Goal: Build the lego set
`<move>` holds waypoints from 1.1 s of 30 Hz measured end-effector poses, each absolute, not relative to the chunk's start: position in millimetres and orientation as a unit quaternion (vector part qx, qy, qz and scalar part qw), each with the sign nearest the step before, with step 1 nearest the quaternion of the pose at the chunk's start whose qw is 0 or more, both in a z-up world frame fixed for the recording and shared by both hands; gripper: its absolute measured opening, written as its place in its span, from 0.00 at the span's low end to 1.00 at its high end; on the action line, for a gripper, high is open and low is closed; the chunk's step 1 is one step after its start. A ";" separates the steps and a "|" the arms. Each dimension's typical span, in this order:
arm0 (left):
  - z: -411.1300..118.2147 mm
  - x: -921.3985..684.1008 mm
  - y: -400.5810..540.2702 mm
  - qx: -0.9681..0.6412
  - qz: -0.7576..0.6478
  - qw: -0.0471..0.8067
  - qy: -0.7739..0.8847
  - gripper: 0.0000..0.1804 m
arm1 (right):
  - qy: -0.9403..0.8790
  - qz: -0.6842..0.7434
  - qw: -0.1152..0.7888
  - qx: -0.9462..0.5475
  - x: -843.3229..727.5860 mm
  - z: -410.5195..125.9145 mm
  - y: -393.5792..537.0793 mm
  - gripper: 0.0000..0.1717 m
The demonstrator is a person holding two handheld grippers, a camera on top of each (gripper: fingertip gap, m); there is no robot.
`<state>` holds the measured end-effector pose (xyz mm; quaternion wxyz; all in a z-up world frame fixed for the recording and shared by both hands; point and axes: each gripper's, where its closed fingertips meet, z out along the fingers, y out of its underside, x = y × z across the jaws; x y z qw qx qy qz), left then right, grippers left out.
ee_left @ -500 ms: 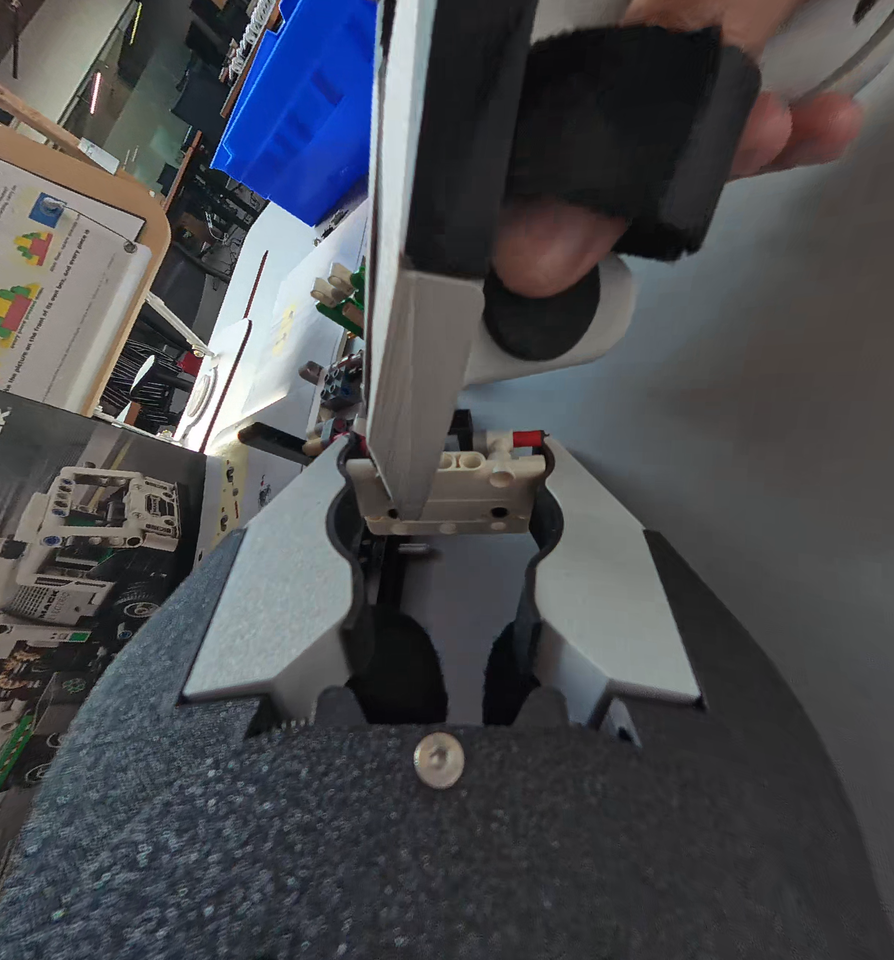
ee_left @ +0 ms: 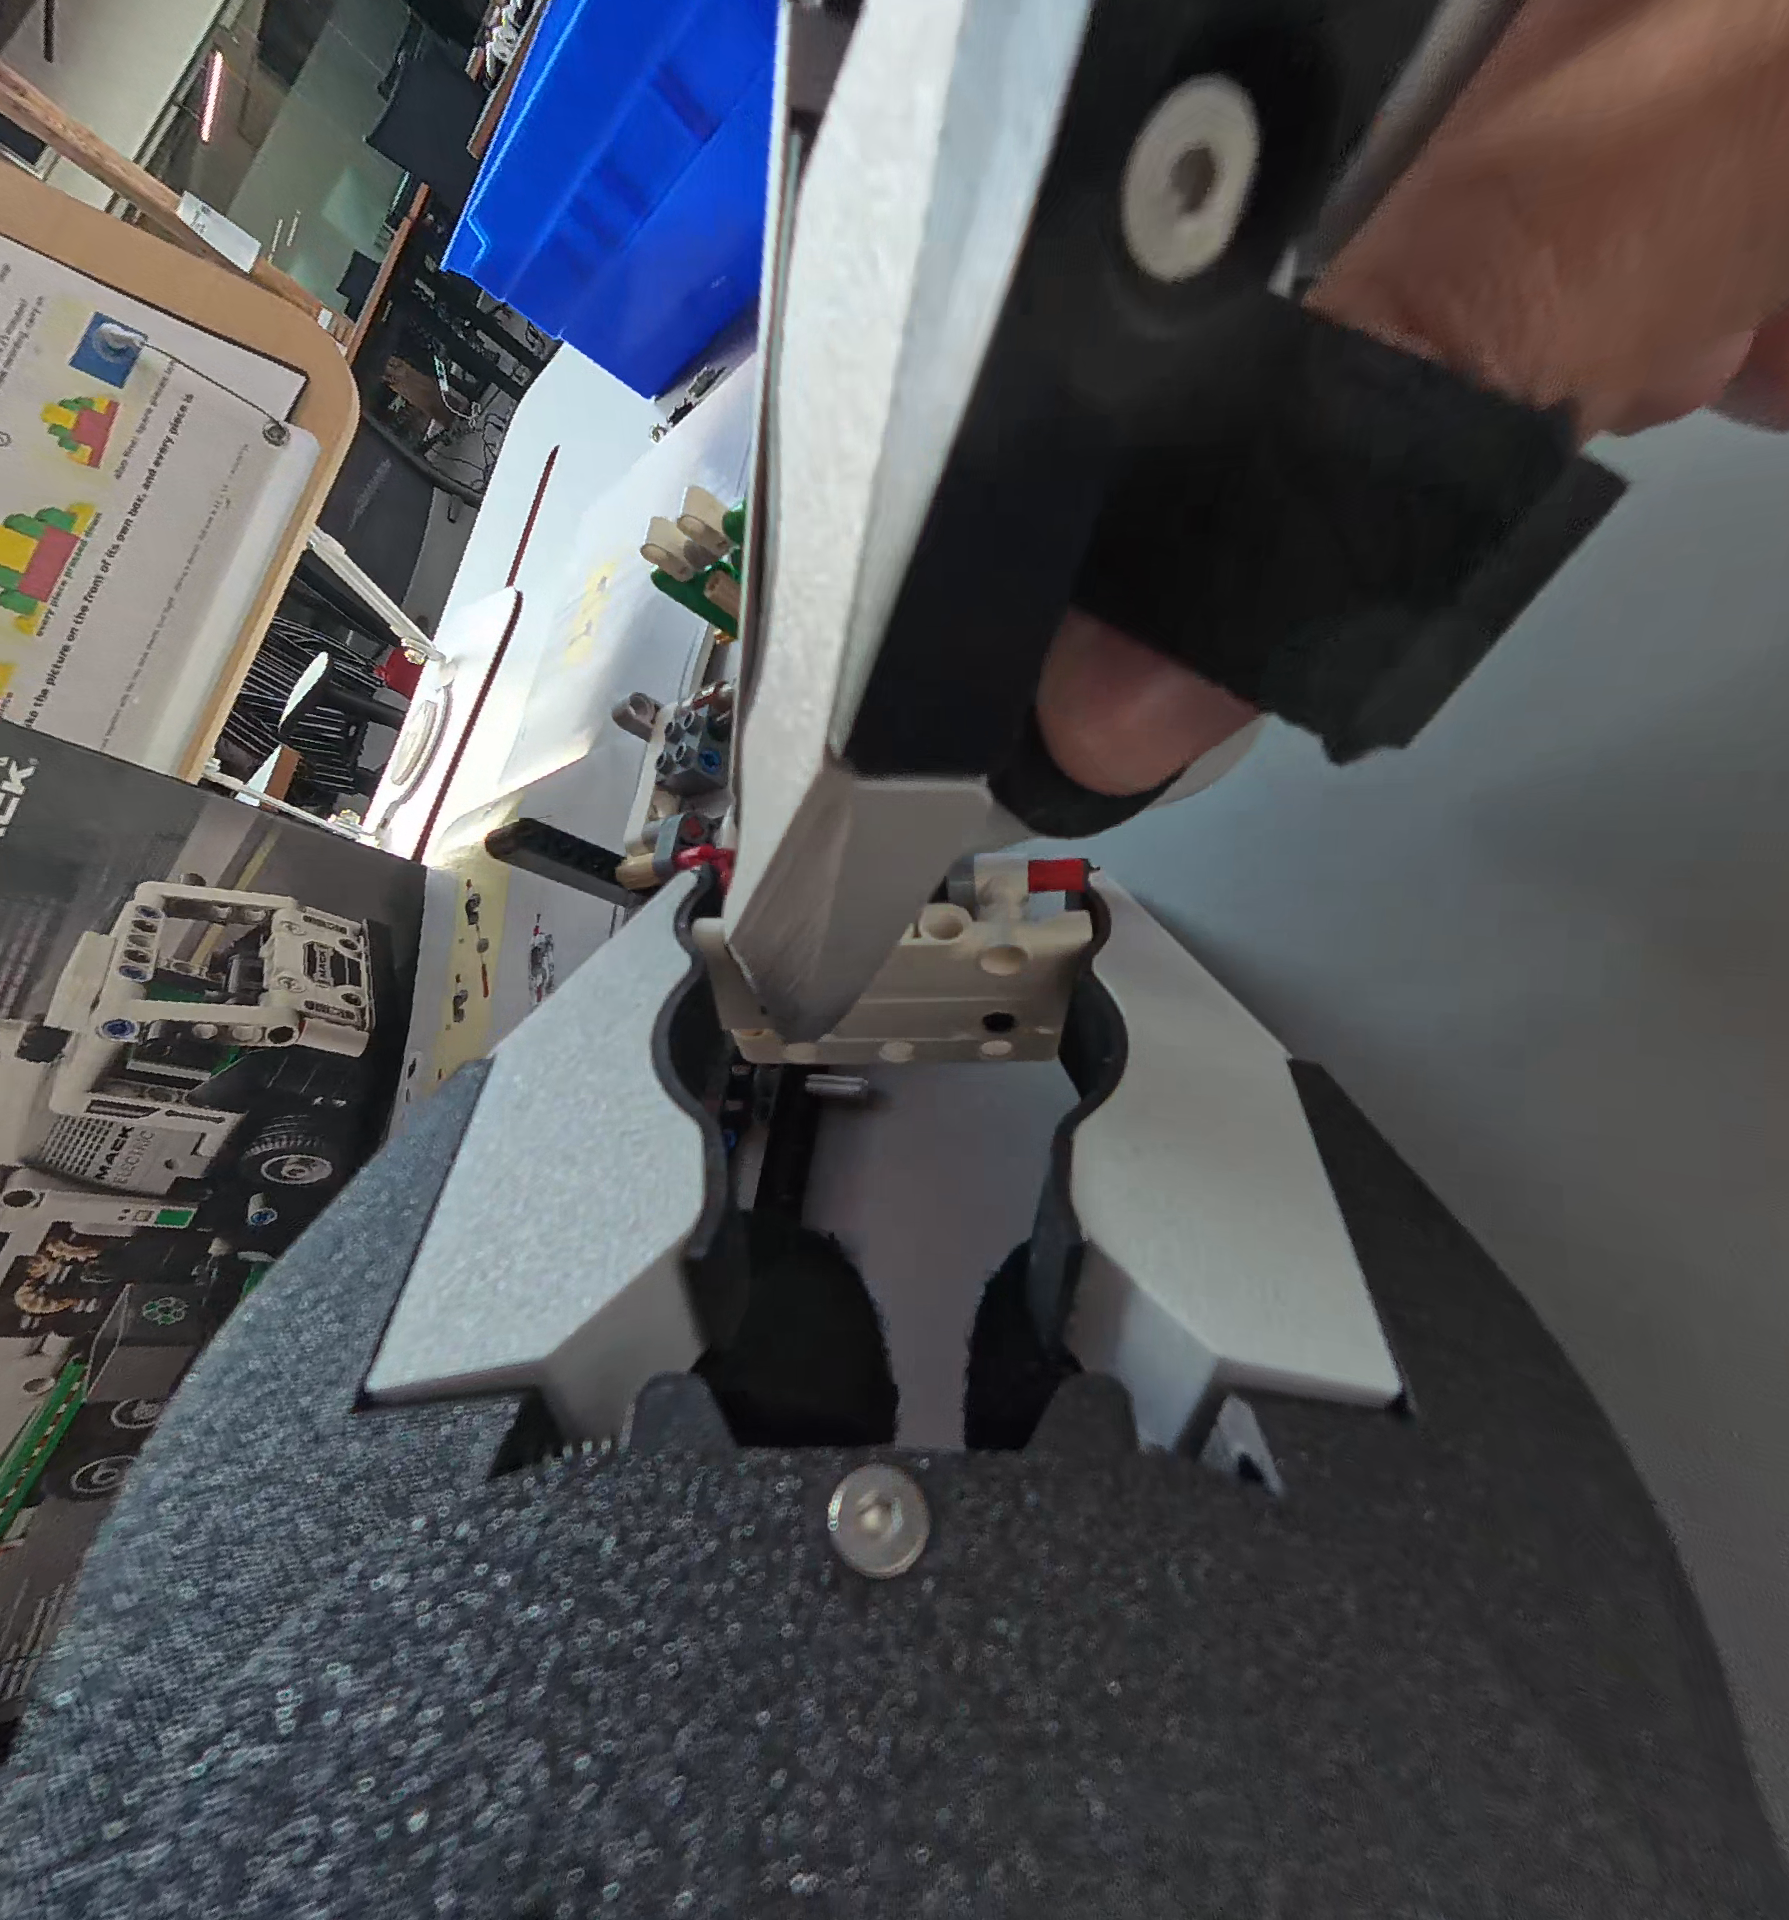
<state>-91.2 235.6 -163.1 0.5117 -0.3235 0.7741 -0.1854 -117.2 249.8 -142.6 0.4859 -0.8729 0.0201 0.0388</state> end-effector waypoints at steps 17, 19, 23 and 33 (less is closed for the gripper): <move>-150.8 -93.2 229.1 -0.259 -0.141 0.575 0.763 0.35 | 0.039 0.106 0.487 -0.866 -126.7 -140.3 247.8 0.14; -150.7 -92.0 229.9 -0.276 -0.151 0.566 0.762 0.35 | 0.033 0.063 0.487 -0.871 -123.0 -139.6 248.6 0.13; -149.7 -91.2 234.8 -0.286 -0.139 0.571 0.757 0.35 | 0.020 -0.015 0.481 -0.876 -118.2 -137.8 251.1 0.13; -136.5 -89.7 232.8 -0.281 -0.170 0.582 0.744 0.35 | 0.047 0.104 0.534 -0.838 -122.9 -122.1 252.4 0.14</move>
